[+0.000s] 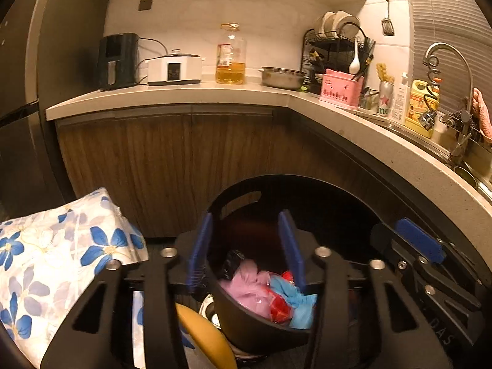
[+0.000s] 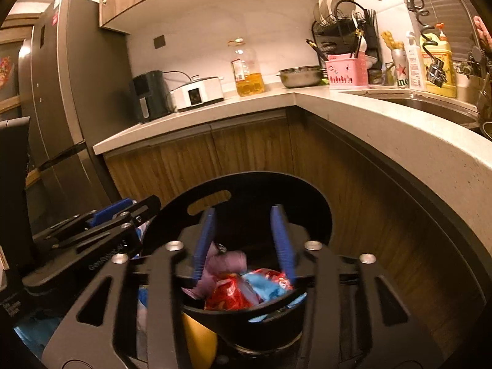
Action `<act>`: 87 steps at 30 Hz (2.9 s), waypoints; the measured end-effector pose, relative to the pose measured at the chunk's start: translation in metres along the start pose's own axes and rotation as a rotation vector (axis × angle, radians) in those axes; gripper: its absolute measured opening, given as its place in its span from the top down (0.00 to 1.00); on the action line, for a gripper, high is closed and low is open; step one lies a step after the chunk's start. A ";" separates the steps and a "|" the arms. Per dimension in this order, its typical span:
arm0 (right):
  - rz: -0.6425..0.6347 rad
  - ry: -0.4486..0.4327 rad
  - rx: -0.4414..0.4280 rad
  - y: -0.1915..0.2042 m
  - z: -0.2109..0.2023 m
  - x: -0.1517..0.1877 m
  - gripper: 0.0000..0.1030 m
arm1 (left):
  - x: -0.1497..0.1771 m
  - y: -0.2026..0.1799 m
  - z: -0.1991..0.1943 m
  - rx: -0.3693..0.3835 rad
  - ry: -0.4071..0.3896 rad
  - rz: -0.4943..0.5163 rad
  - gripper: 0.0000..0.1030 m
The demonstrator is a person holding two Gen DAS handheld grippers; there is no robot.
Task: Collect trash
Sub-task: 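Open both tools to drop the pink bag and glove into the bin, then move both open tools back toward the red paper cup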
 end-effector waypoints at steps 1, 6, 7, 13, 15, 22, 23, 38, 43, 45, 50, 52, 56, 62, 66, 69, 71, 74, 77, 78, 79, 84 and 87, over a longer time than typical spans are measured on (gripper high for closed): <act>0.002 0.003 0.004 -0.001 -0.001 0.001 0.49 | 0.001 0.003 -0.003 -0.011 -0.004 -0.005 0.45; -0.017 0.009 0.044 0.001 -0.010 0.008 0.30 | 0.008 0.016 -0.019 -0.083 -0.016 -0.020 0.28; -0.022 0.012 0.058 0.001 -0.013 0.010 0.27 | 0.010 0.019 -0.023 -0.105 -0.019 -0.017 0.24; -0.016 0.037 0.085 0.003 -0.029 0.028 0.12 | 0.023 0.030 -0.059 -0.219 -0.057 0.010 0.14; -0.025 0.050 0.086 0.007 -0.034 0.034 0.11 | 0.030 0.033 -0.071 -0.239 -0.056 0.009 0.13; -0.068 0.059 0.099 0.023 -0.056 0.050 0.11 | 0.052 0.046 -0.114 -0.304 -0.058 -0.012 0.06; -0.069 0.059 0.095 0.025 -0.059 0.051 0.11 | 0.056 0.048 -0.120 -0.296 -0.053 -0.026 0.06; -0.107 0.053 0.037 0.066 -0.111 0.076 0.10 | 0.100 0.063 -0.187 -0.314 -0.040 -0.080 0.06; -0.129 0.041 -0.001 0.089 -0.124 0.082 0.11 | 0.108 0.076 -0.209 -0.350 -0.055 -0.103 0.06; -0.137 0.039 -0.019 0.098 -0.128 0.085 0.11 | 0.113 0.083 -0.220 -0.370 -0.061 -0.112 0.06; -0.160 0.043 -0.060 0.121 -0.134 0.092 0.11 | 0.122 0.102 -0.240 -0.409 -0.069 -0.145 0.06; -0.172 0.044 -0.078 0.131 -0.136 0.095 0.11 | 0.126 0.109 -0.247 -0.426 -0.075 -0.157 0.06; -0.194 0.046 -0.124 0.152 -0.138 0.101 0.11 | 0.132 0.124 -0.262 -0.463 -0.087 -0.182 0.06; -0.245 0.067 -0.219 0.195 -0.139 0.115 0.10 | 0.141 0.152 -0.286 -0.528 -0.106 -0.224 0.06; -0.288 0.075 -0.293 0.232 -0.139 0.126 0.10 | 0.148 0.174 -0.305 -0.584 -0.120 -0.257 0.06; -0.319 0.085 -0.352 0.261 -0.138 0.134 0.10 | 0.155 0.192 -0.321 -0.630 -0.130 -0.281 0.06; -0.337 0.090 -0.390 0.281 -0.137 0.138 0.10 | 0.159 0.207 -0.334 -0.669 -0.136 -0.301 0.06; -0.374 0.091 -0.464 0.319 -0.137 0.144 0.10 | 0.166 0.229 -0.354 -0.726 -0.148 -0.335 0.06; -0.396 0.094 -0.518 0.350 -0.136 0.149 0.11 | 0.171 0.248 -0.372 -0.770 -0.161 -0.369 0.06; -0.408 0.094 -0.544 0.365 -0.135 0.151 0.11 | 0.173 0.254 -0.377 -0.784 -0.163 -0.377 0.06; -0.417 0.094 -0.556 0.375 -0.135 0.152 0.10 | 0.174 0.257 -0.380 -0.792 -0.165 -0.383 0.06; -0.454 0.107 -0.620 0.421 -0.128 0.160 0.10 | 0.176 0.278 -0.394 -0.808 -0.169 -0.425 0.06; -0.474 0.128 -0.646 0.445 -0.119 0.162 0.08 | 0.174 0.283 -0.400 -0.811 -0.178 -0.428 0.06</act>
Point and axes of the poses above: each gripper's, at about its wrist camera, not at the fingertips, and z roughly the way its jaws point, y to its left, x to its underside, the point moved 4 cm from there along z, roughly the way its jaws point, and after that the axes turned 11 degrees about x, right-handed, at the moved point
